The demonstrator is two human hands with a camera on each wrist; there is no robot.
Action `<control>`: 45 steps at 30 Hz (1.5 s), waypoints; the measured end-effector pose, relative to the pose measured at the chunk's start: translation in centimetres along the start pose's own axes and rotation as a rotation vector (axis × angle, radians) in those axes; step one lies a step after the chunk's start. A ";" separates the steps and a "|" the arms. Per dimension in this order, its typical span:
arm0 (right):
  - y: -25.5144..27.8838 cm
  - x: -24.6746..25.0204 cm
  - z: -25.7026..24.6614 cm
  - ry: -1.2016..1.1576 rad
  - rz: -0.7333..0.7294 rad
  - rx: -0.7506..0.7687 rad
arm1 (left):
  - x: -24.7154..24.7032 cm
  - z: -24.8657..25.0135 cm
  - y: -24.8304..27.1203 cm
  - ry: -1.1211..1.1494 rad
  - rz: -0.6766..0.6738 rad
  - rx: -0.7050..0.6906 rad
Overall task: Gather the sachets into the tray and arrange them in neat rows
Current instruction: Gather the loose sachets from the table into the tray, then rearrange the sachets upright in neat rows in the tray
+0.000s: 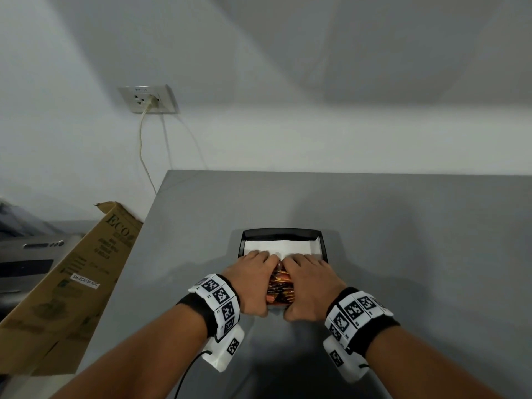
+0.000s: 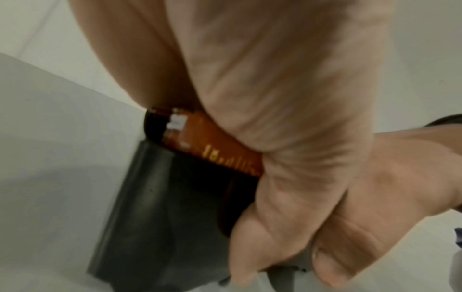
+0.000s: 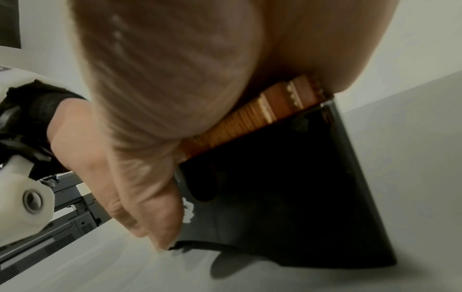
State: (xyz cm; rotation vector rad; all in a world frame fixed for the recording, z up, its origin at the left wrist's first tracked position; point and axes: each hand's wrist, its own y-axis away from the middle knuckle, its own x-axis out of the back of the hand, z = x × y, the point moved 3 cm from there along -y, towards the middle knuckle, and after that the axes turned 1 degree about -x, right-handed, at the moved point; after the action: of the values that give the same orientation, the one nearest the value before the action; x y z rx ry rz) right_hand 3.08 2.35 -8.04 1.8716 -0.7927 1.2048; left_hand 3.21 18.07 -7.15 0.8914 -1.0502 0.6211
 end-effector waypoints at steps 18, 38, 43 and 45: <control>0.5 0.5 0.2 -0.033 -0.006 0.000 | 0.1 -0.4 0.4 0.020 0.076 -0.016; -1.4 5.1 2.3 -0.123 0.016 0.015 | 1.5 -1.9 1.5 0.306 0.320 0.109; -1.2 4.9 2.4 -0.172 -0.060 -0.015 | 1.5 -1.8 1.3 0.311 0.343 0.114; -1.2 4.8 2.2 -0.149 -0.057 -0.023 | 1.6 -1.7 1.3 0.318 0.350 0.117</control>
State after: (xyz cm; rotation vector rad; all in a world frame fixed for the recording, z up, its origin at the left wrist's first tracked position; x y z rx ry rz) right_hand 6.76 0.59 -4.52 1.9692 -0.8240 1.0266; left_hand 3.55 20.21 -5.58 0.6830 -0.8920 1.0898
